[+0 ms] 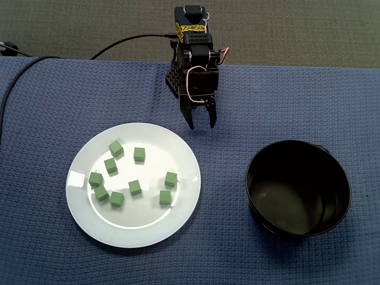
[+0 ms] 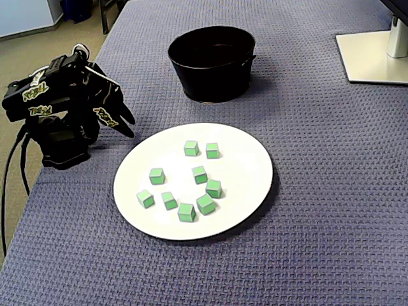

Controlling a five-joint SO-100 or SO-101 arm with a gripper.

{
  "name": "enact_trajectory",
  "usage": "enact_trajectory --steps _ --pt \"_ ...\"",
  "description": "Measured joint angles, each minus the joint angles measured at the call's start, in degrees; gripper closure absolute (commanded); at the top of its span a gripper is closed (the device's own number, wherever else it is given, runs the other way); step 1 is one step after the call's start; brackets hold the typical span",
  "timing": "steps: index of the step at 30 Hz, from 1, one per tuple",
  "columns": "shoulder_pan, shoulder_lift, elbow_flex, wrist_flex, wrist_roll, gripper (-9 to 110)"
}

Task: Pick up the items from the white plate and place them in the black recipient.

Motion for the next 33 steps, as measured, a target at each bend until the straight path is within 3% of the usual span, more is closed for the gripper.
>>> enact_trajectory --steps 3,11,18,27,33 --pt "0.79 0.0 -0.09 -0.18 2.02 101" --pt "5.19 -0.7 -3.87 -2.99 21.8 101" --pt "8.7 -6.15 -6.86 -5.62 24.17 101" --pt "19.69 -32.43 -27.6 -10.02 34.54 96" --pt "25.84 -50.01 -38.94 -13.27 40.87 80"
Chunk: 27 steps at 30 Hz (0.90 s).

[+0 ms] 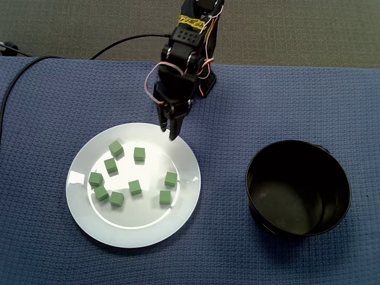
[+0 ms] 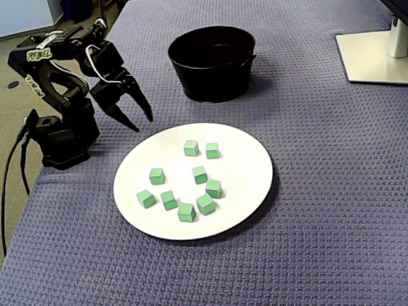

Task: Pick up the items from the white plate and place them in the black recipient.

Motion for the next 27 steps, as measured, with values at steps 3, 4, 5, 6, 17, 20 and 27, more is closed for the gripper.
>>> enact_trajectory --steps 3,4,5,6,17,20,27 --pt "1.58 -6.59 -2.99 -1.85 4.39 74" --pt "1.67 -8.35 -4.04 -1.85 5.98 74" --pt "1.23 -9.93 -5.1 -1.85 7.38 73" --pt "0.88 -11.25 -5.98 -1.85 8.96 72" --pt "-2.9 -22.5 -11.51 -1.49 24.61 75" --pt "-3.16 -26.46 -13.62 -1.41 27.33 76" --pt "-5.54 -37.27 -18.11 -2.02 29.88 78"
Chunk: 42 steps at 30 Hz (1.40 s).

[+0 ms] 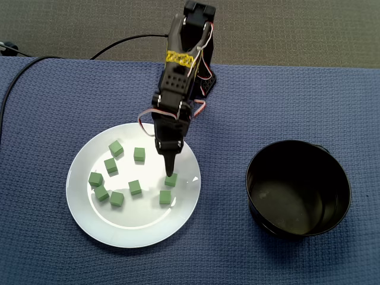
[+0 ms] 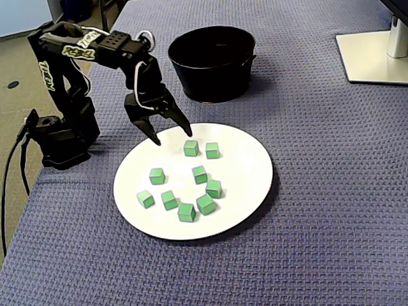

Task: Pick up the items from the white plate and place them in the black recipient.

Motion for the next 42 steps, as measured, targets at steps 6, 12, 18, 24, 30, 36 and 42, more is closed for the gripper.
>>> enact_trajectory --steps 6,12,18,24,30,36,42 --pt "0.18 -7.03 -4.04 -1.58 2.11 78" --pt "-1.41 -9.58 -7.29 -2.02 3.34 80" --pt "-2.02 -10.63 -7.65 -3.43 4.57 87" --pt "-2.11 -10.99 -7.12 -7.29 4.57 90" --pt "-2.11 -11.51 -5.54 -11.07 5.71 89" --pt "-2.11 -11.69 -5.36 -11.6 6.68 90" --pt "-2.11 -12.04 -5.36 -10.46 8.09 90"
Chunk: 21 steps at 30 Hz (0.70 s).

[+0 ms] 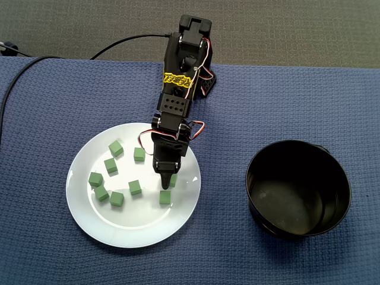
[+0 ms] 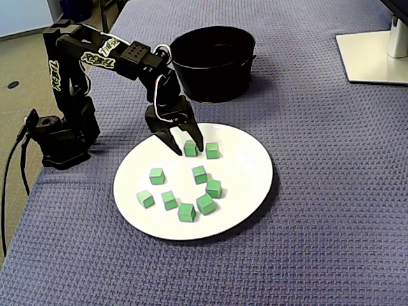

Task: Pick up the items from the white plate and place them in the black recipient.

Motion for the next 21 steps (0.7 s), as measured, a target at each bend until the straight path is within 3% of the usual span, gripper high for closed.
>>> enact_trajectory --steps 21 --pt "-1.49 0.0 0.26 1.85 4.31 101"
